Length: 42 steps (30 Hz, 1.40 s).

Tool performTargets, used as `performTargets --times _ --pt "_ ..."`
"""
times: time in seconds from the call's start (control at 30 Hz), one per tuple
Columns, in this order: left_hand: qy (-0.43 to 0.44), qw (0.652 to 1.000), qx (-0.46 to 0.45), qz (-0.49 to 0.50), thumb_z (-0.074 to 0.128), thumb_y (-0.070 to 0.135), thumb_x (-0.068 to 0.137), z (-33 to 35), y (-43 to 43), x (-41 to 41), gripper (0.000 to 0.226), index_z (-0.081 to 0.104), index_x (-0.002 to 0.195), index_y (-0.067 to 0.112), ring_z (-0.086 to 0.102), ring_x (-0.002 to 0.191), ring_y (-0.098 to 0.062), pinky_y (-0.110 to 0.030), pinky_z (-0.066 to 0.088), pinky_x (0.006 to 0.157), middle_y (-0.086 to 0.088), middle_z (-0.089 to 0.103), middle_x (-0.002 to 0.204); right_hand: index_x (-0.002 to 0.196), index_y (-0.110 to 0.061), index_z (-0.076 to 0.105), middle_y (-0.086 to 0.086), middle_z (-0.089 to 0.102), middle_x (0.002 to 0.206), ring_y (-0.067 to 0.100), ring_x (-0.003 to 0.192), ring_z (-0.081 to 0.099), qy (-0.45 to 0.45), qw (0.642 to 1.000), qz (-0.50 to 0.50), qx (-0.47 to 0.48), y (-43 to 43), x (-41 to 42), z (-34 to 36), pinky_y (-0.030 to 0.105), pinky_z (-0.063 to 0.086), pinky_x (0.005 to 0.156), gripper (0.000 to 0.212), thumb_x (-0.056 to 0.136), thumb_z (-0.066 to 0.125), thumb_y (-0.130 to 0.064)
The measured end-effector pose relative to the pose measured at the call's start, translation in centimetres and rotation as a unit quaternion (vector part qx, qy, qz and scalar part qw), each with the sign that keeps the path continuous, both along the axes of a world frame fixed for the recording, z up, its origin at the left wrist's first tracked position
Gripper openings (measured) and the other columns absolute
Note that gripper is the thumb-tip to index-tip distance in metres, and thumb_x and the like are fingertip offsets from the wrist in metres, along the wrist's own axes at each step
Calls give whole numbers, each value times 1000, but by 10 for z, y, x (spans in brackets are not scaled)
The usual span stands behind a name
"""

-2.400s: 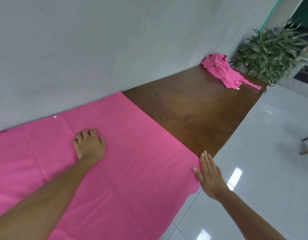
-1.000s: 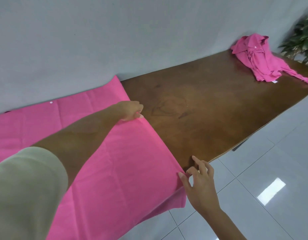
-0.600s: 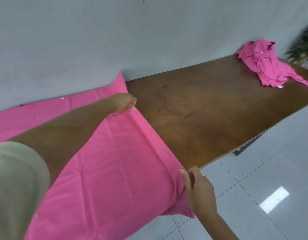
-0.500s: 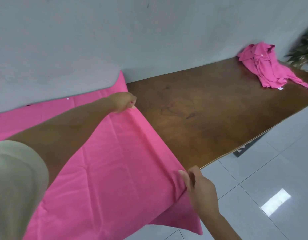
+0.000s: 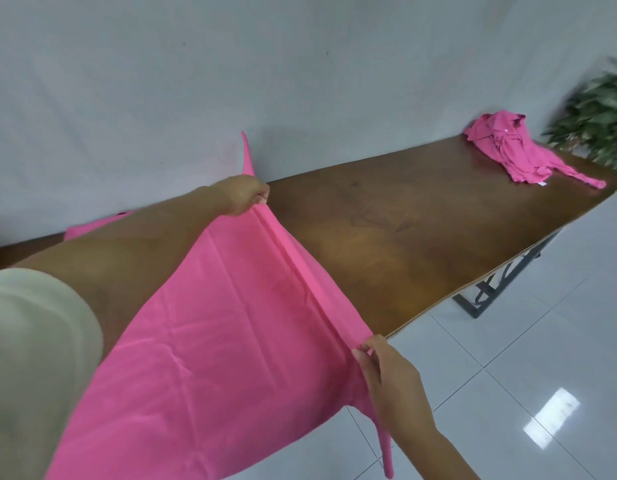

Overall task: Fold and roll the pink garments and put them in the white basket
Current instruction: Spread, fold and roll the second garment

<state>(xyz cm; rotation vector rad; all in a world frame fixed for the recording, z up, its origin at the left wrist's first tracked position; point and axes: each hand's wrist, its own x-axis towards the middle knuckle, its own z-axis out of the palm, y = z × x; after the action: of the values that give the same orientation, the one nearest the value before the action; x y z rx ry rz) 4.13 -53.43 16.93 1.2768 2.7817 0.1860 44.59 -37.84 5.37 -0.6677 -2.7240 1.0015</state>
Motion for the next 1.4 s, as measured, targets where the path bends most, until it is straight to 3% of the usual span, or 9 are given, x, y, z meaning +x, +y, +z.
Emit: performTargets --times 0.17,0.33,0.47,0.77,0.9,1.0,1.13,1.3,1.4 --pt "11 1000 6 0 51 11 103 12 -58 12 16 60 90 13 55 87 -28 -37 42 76 -8 62 93 90 -31 58 -16 63 76 4 74 62 22 999 21 -11 -63 16 9 23 50 69 17 99 57 -46" --pt "25 1000 9 -2 53 10 103 23 -112 24 14 63 95 5 52 89 -28 -34 37 77 -9 58 95 80 -32 50 -14 55 67 7 66 53 37 998 42 -9 -122 26 18 21 41 58 24 98 58 -46" --pt "28 1000 12 0 54 10 101 27 -153 30 16 61 86 13 54 87 -29 -39 45 79 -9 61 94 77 -28 47 -27 55 70 6 60 50 37 996 70 -29 -166 33 30 20 36 55 27 99 60 -38" --pt "18 999 17 31 60 17 101 28 -231 35 18 70 109 3 56 100 -30 -43 46 91 -14 65 110 82 -26 52 -26 54 72 8 63 48 41 990 129 -49 -244 47 38 21 38 58 21 98 63 -32" --pt "35 999 29 27 62 14 100 35 -261 37 16 70 109 4 50 95 -23 -39 43 88 -11 62 108 79 -25 48 -18 52 67 11 59 46 47 985 156 -51 -269 46 45 21 34 55 25 98 63 -33" --pt "54 998 30 25 63 12 98 42 -285 41 12 69 105 4 52 92 -26 -37 41 83 -9 60 100 83 -24 52 -19 52 65 10 58 51 39 980 186 -59 -287 41 49 20 34 54 21 98 63 -32" --pt "67 996 20 46 64 8 97 44 -320 48 8 71 101 4 52 91 -25 -36 42 84 -9 62 99 77 -29 45 -16 50 65 10 57 43 39 970 238 -29 -313 34 45 21 33 53 28 98 63 -35" --pt "64 993 3 100 63 -2 94 23 -352 61 12 72 100 2 57 95 -29 -38 46 86 -12 65 105 91 -26 51 -9 48 66 6 59 45 -3 956 293 9 -337 30 27 19 34 54 16 100 59 -37" --pt "54 989 -6 138 58 -10 85 0 -366 73 20 72 93 1 63 94 -35 -40 50 82 -17 69 100 98 -27 55 -11 55 74 6 68 57 -41 950 310 7 -343 31 10 25 47 61 12 100 57 -39"
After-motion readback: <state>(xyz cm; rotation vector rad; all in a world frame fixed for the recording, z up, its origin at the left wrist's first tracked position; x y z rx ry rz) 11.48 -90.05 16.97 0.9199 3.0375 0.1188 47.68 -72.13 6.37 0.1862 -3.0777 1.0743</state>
